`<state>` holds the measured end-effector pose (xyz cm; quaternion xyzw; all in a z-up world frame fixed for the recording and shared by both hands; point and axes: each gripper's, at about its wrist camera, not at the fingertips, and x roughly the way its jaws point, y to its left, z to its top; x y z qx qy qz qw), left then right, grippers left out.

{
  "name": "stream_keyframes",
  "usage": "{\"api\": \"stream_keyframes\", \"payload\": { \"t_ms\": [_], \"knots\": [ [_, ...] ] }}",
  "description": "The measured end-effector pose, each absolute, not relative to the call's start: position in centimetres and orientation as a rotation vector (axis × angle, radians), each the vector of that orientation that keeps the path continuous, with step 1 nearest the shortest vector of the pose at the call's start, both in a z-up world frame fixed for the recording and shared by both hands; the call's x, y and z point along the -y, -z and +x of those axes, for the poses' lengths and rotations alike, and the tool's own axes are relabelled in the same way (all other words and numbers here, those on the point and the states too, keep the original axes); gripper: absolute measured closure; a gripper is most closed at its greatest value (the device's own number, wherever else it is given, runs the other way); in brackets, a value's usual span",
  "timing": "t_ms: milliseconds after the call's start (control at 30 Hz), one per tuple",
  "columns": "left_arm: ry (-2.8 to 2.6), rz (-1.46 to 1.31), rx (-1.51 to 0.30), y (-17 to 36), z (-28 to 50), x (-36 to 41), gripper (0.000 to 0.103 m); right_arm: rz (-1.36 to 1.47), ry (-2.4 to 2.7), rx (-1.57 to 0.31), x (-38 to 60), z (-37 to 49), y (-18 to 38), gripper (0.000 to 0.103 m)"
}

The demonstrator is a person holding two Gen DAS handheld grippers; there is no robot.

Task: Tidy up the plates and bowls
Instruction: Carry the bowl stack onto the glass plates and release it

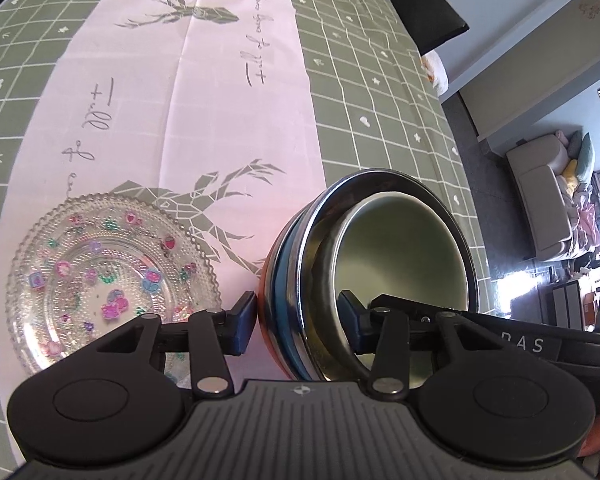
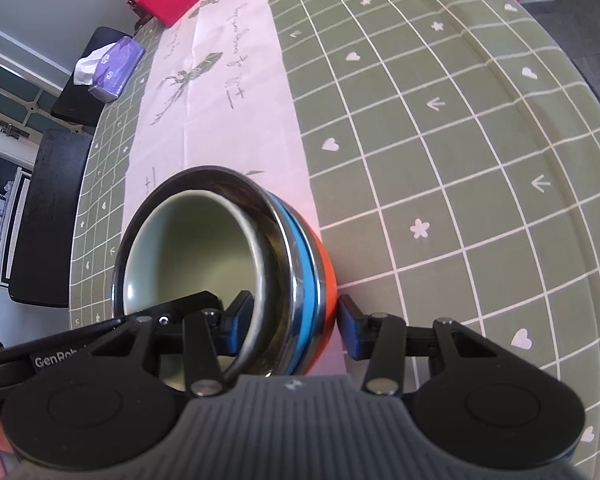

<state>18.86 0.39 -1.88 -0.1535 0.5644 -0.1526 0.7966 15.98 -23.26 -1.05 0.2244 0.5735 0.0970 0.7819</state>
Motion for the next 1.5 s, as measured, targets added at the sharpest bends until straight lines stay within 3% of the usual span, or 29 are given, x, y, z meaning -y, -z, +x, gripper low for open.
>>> {"api": "stream_keyframes", "payload": {
  "t_ms": [367, 767, 1500],
  "knots": [
    [0.237, -0.392, -1.151, -0.6, 16.9, -7.0, 0.053, 0.405, -0.295, -1.209, 16.6, 16.2, -2.0, 0.058],
    [0.110, -0.477, -1.162, 0.6, 16.2, -13.6, 0.053, 0.324, -0.385, -1.270, 9.0, 18.0, -0.9, 0.059],
    [0.072, -0.473, -1.182, 2.3, 16.0, -13.9, 0.053, 0.310, -0.399, -1.317, 8.0, 18.7, 1.3, 0.060]
  ]
}}
